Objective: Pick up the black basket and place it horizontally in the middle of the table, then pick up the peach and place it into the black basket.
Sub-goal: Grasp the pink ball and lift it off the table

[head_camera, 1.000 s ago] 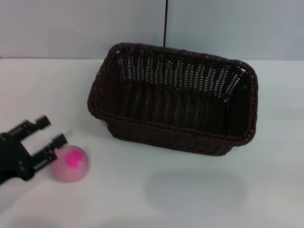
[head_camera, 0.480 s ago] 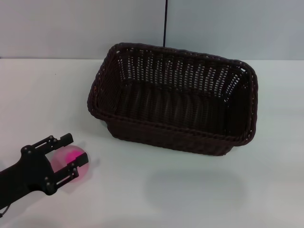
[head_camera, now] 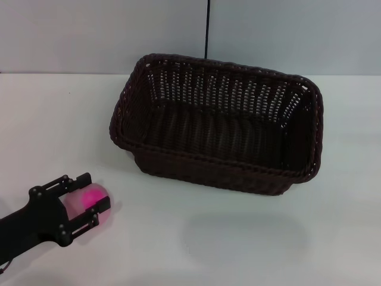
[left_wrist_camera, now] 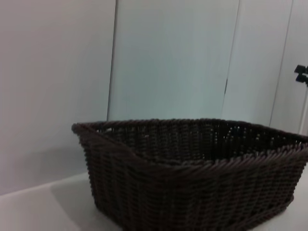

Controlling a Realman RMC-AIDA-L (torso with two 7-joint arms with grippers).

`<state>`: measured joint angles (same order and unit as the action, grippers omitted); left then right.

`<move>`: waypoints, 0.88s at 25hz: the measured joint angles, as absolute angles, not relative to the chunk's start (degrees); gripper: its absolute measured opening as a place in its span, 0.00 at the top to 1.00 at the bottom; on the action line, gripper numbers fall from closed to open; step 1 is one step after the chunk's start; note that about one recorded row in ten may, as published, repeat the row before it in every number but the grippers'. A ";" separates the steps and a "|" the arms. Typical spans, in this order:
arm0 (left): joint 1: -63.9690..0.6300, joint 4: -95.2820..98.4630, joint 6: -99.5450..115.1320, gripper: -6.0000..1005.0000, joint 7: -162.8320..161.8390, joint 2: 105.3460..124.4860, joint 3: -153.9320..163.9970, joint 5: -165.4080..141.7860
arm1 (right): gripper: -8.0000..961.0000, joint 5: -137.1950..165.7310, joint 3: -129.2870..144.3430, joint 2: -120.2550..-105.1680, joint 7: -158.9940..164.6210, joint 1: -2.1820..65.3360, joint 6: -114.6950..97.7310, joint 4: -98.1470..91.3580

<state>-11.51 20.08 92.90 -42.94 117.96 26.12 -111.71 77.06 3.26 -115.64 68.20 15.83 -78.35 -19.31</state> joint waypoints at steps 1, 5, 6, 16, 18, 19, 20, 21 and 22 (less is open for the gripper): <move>-11.51 20.10 92.79 0.39 -42.94 117.95 26.18 -111.71 | 0.55 77.04 3.30 -115.65 68.20 15.91 -78.18 -19.30; -11.54 20.27 91.31 0.40 -42.92 117.90 26.30 -111.71 | 0.55 77.03 3.32 -115.73 68.20 16.21 -78.04 -19.26; -11.56 20.27 90.84 0.40 -42.92 117.90 26.30 -111.70 | 0.55 77.03 3.27 -115.78 68.20 16.31 -78.03 -19.25; -11.81 20.43 88.79 0.41 -42.89 117.85 26.18 -111.70 | 0.55 77.03 3.34 -115.94 68.20 16.53 -77.82 -19.16; -11.81 20.43 88.79 0.41 -42.89 117.85 26.18 -111.70 | 0.55 77.03 3.34 -115.98 68.20 16.58 -77.64 -19.15; -11.88 20.37 88.42 0.41 -42.89 117.86 25.99 -111.69 | 0.55 77.03 3.31 -115.98 68.20 16.60 -77.58 -19.16; -11.81 20.32 87.78 0.45 -42.89 117.85 25.63 -111.41 | 0.55 77.04 3.27 -115.98 68.20 16.61 -77.57 -19.16; -11.81 20.32 87.78 0.49 -42.89 117.85 25.63 -111.41 | 0.55 77.04 3.23 -115.99 68.20 16.60 -77.54 -19.16; -11.80 20.33 87.74 0.52 -42.89 117.86 25.38 -111.29 | 0.55 77.04 3.20 -116.00 68.20 16.59 -77.53 -19.15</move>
